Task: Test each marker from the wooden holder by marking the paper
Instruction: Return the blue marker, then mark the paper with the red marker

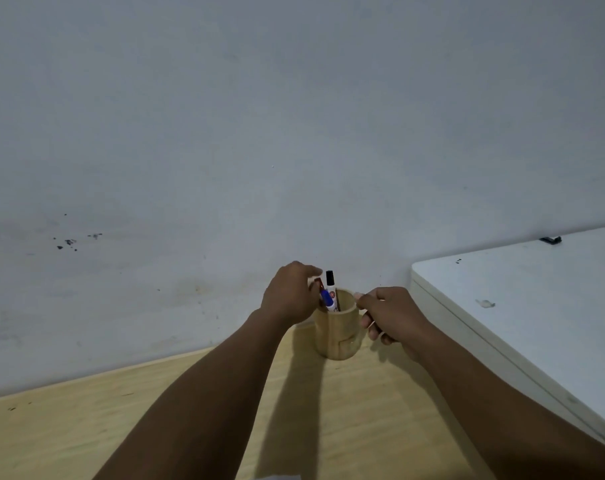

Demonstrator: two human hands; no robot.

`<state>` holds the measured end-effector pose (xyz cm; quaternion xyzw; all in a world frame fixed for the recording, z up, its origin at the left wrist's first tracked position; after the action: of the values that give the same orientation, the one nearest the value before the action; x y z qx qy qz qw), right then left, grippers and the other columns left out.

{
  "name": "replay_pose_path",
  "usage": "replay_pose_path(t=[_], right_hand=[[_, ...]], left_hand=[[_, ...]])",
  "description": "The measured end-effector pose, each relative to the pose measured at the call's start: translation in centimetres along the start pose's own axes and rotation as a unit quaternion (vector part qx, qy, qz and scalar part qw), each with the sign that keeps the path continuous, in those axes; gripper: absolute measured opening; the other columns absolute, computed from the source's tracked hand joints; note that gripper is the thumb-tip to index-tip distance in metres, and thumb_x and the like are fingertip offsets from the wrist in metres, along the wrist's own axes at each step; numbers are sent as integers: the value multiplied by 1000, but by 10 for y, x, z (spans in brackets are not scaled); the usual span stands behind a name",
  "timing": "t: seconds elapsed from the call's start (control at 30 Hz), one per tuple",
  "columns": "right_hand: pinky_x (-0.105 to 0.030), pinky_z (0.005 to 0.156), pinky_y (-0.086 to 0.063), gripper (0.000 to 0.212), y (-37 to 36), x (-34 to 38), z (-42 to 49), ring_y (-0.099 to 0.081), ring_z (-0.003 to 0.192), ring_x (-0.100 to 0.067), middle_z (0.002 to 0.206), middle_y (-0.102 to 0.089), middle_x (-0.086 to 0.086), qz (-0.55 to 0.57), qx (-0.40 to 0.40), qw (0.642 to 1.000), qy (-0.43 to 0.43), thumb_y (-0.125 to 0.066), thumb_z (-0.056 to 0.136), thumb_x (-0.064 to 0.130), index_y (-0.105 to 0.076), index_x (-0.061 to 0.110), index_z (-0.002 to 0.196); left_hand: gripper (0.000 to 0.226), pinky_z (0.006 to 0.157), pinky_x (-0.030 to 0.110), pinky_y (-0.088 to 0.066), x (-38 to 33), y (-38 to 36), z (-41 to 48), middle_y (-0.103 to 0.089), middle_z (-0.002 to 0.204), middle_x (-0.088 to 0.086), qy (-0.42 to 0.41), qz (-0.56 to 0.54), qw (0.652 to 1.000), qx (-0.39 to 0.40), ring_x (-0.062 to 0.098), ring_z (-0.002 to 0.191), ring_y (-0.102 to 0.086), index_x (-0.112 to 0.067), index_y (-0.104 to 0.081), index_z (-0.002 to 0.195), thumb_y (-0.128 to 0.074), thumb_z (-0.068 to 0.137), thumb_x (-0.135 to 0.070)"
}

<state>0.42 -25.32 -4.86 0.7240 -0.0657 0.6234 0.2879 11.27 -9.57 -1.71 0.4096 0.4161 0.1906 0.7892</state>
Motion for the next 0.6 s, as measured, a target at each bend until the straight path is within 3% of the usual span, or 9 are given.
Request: replay_pose_path(t=[0.13,0.27,0.4,0.47,0.6], right_hand=[[-21,41,-37,26,-4,-3,-4,-58,43,-16,65,-72,-7,3,10,1000,-3,-65,97,29,-71,4,92],[-21,42,-37,25,-7,3,-14,-58,42,-15,67,-73,-7,4,19,1000,-7,-64,97,27,-72,3,94],[-22,40,-33,25,-21,25,-33,-55,41,-14,69,-71,-9,60,37,997,-27,-62,97,26,-71,4,91],[-23,41,-31,30,-40,39,-48,-54,41,-14,66,-68,-8,107,60,991,-48,-62,97,35,-70,7,91],[-22,41,-34,68,-97,59,-79,-58,44,-15,67,-73,-7,237,154,953,-110,-56,90,69,-70,4,104]], left_hand=[[18,84,40,-60,2,1,1,-77,97,-3,22,-16,1000,-16,21,98,-71,-22,-75,108,-70,92,-27],[6,80,42,-61,-2,19,-4,-78,86,-2,20,-50,997,-55,17,83,-72,-22,-73,91,-74,89,-27],[6,78,34,-58,-5,58,-20,-76,83,-3,5,-78,990,-113,16,80,-70,-20,-72,86,-76,87,-25],[9,73,29,-53,-6,81,-36,-73,81,-4,2,-92,986,-142,15,78,-68,-16,-73,88,-75,88,-25],[15,64,22,-49,4,123,-75,-75,79,-6,20,-125,980,-157,12,71,-68,-15,-71,87,-75,91,-30]])
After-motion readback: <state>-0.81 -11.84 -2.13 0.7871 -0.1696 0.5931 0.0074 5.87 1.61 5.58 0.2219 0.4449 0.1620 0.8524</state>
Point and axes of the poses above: each hand's wrist, its own z-axis towards the middle knuckle, its own y-axis out of the back of the hand, x = y × z, the point moved 4 cm from there along z, towards the middle knuckle
